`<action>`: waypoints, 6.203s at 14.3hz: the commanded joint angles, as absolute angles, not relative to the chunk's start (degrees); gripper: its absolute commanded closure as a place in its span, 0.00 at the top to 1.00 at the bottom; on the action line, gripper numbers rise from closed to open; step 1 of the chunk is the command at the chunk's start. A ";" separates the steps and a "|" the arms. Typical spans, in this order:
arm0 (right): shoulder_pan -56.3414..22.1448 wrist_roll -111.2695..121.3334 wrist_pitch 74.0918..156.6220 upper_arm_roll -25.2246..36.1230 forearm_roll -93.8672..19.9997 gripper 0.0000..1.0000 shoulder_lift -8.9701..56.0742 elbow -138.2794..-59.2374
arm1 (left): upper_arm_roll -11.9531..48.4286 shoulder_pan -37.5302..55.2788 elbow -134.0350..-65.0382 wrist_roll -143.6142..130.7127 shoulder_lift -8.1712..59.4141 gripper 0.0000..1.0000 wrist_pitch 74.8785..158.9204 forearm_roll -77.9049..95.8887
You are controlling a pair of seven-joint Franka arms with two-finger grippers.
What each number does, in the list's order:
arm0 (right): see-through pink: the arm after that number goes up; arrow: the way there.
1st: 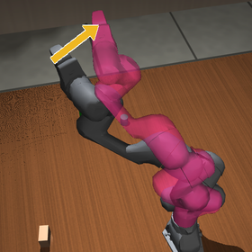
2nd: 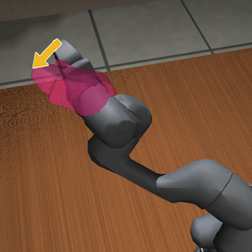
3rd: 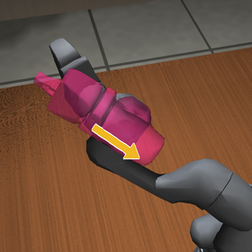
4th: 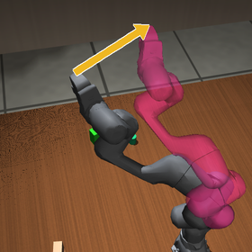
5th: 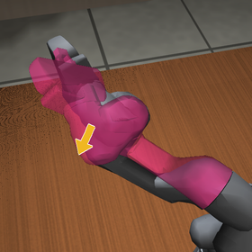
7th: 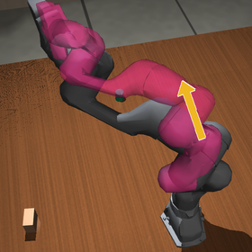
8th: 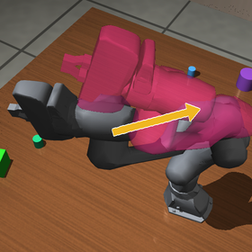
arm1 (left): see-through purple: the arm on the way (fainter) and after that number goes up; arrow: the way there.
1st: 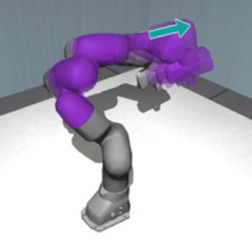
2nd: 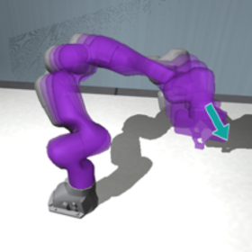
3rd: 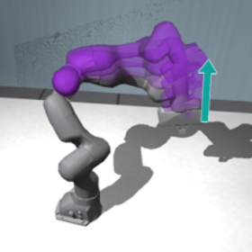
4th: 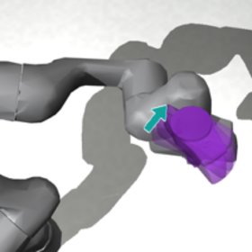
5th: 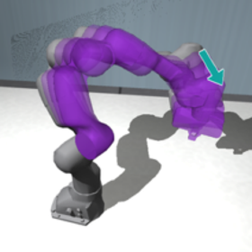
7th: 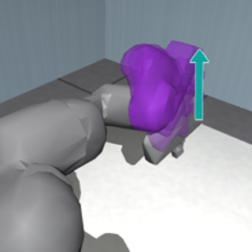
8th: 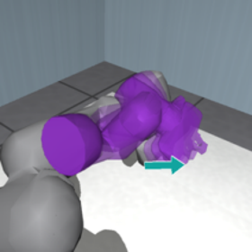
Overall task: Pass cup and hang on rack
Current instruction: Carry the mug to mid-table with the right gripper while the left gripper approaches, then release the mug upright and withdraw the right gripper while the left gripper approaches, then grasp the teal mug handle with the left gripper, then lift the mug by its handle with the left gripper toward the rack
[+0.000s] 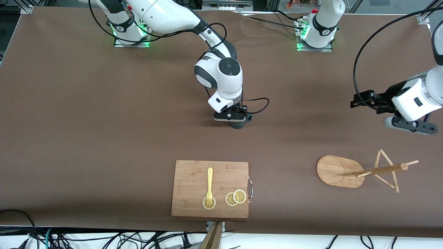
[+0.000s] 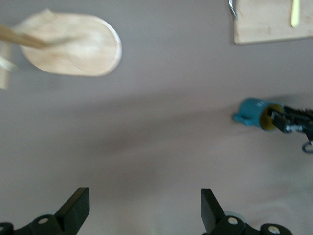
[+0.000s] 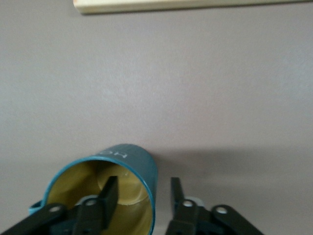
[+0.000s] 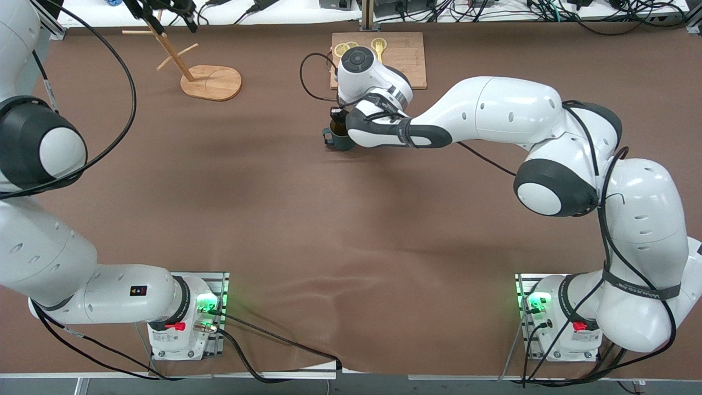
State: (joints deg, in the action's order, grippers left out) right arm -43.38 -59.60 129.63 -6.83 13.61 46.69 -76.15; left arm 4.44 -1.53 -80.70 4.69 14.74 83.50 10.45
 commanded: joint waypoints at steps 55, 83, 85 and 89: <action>2.99 7.92 89.74 1.23 -0.09 1.00 2.46 -90.79 | 20.57 9.23 -121.99 155.48 34.28 1.00 148.18 111.36; 3.16 3.52 89.91 1.49 0.18 1.00 2.37 -89.91 | 20.30 6.95 -126.56 93.57 17.15 0.00 144.84 110.22; 3.16 3.52 89.91 1.49 0.26 1.00 2.37 -89.91 | 20.30 6.33 -126.74 82.15 14.08 0.00 144.67 109.51; 3.16 3.52 89.91 1.49 0.26 1.00 2.37 -89.91 | 20.39 4.75 -127.35 61.57 8.80 0.00 143.10 108.64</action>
